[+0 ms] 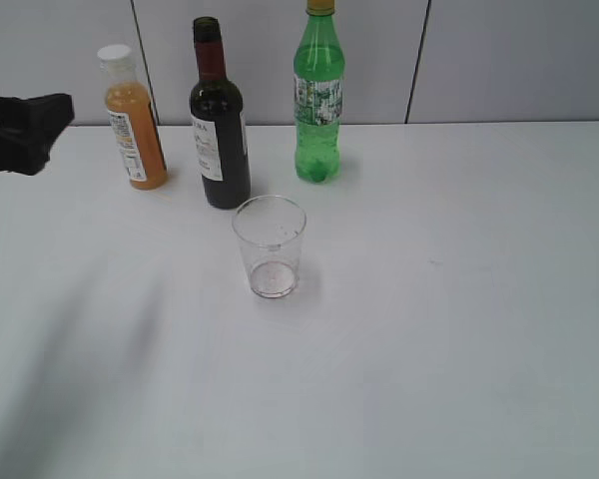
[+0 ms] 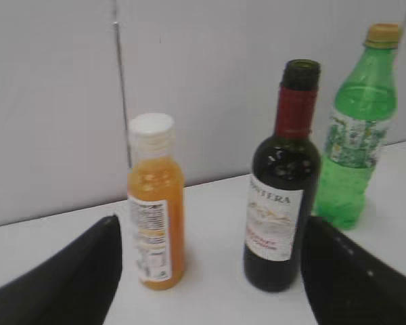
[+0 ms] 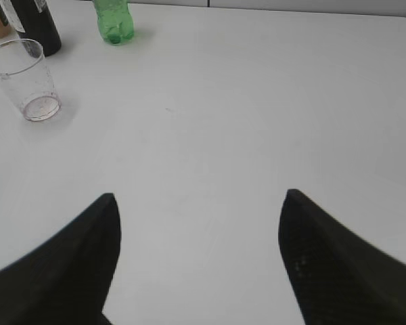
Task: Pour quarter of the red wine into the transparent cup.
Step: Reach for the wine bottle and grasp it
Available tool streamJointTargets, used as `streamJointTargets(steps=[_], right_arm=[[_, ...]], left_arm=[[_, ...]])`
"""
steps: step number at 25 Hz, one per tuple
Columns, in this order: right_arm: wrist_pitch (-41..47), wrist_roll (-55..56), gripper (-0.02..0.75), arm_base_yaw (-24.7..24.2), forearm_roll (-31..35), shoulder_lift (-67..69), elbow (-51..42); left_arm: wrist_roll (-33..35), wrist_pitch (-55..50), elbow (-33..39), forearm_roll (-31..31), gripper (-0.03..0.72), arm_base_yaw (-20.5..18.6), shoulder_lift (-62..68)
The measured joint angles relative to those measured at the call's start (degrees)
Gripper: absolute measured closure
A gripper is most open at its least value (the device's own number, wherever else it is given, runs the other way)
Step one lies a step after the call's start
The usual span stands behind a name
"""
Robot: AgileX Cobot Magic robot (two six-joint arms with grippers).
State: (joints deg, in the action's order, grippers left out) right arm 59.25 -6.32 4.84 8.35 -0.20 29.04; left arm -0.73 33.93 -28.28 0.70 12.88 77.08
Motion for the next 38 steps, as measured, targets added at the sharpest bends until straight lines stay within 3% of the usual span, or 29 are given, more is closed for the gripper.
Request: streamJointTargets(steps=[4, 11, 17, 30, 38], right_arm=[[0.0, 0.0, 0.153, 0.0, 0.0, 0.0, 0.0], [0.0, 0.0, 0.153, 0.0, 0.0, 0.0, 0.0], [0.02, 0.0, 0.153, 0.0, 0.03, 0.0, 0.0], [0.02, -0.03, 0.153, 0.0, 0.03, 0.0, 0.0], [0.02, 0.04, 0.153, 0.0, 0.03, 0.0, 0.0]], left_arm=[[-4.89, 11.06, -0.07, -7.8, 0.069, 0.0, 8.23], [-6.51, 24.14, -0.59, -14.97, 0.067, 0.0, 20.74], [-6.66, 25.09, -5.96, -16.64, 0.0, 0.0, 30.35], [-6.68, 25.06, -20.5, -17.9, -0.005, 0.12, 43.3], [-6.68, 22.37, -28.05, -18.83, -0.005, 2.91, 48.24]])
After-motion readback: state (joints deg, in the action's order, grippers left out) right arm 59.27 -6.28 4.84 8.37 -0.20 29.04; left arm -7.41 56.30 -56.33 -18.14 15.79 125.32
